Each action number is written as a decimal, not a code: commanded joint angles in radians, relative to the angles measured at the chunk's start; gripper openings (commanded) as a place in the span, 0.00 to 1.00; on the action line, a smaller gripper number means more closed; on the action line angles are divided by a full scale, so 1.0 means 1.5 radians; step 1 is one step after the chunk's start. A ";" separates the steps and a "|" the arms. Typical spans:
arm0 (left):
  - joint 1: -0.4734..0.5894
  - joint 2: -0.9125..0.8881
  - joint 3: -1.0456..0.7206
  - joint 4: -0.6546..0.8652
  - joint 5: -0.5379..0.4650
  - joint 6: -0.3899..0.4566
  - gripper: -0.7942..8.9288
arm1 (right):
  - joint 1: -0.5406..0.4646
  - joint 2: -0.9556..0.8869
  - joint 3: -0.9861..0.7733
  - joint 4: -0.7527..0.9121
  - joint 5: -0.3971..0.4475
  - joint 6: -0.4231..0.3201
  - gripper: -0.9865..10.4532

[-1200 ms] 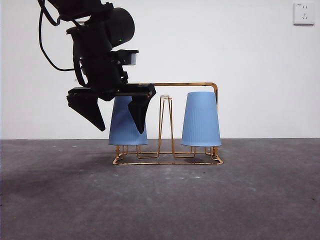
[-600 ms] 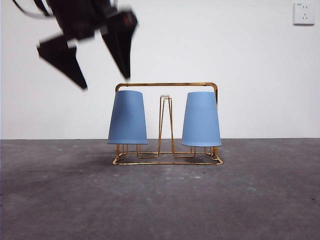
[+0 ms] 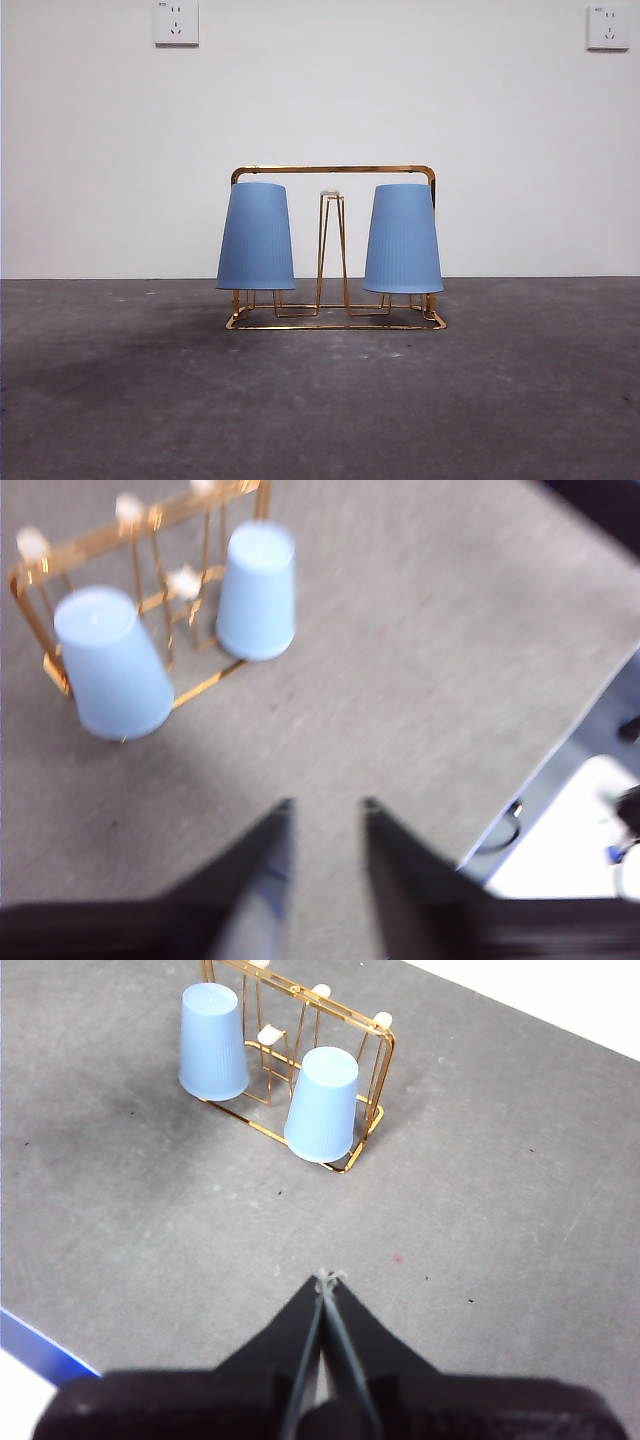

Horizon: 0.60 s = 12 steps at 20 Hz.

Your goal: Pick up cup 1,put cup 1 in the cup rack,pick up cup 2,put cup 2 in the cup rack

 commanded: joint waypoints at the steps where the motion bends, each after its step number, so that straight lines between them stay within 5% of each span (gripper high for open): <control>1: -0.011 -0.027 -0.005 -0.004 0.000 -0.009 0.08 | 0.000 0.004 -0.003 -0.015 0.000 0.008 0.09; 12: -0.013 -0.056 -0.005 -0.009 -0.002 -0.008 0.08 | 0.000 0.007 -0.003 -0.014 0.003 0.008 0.09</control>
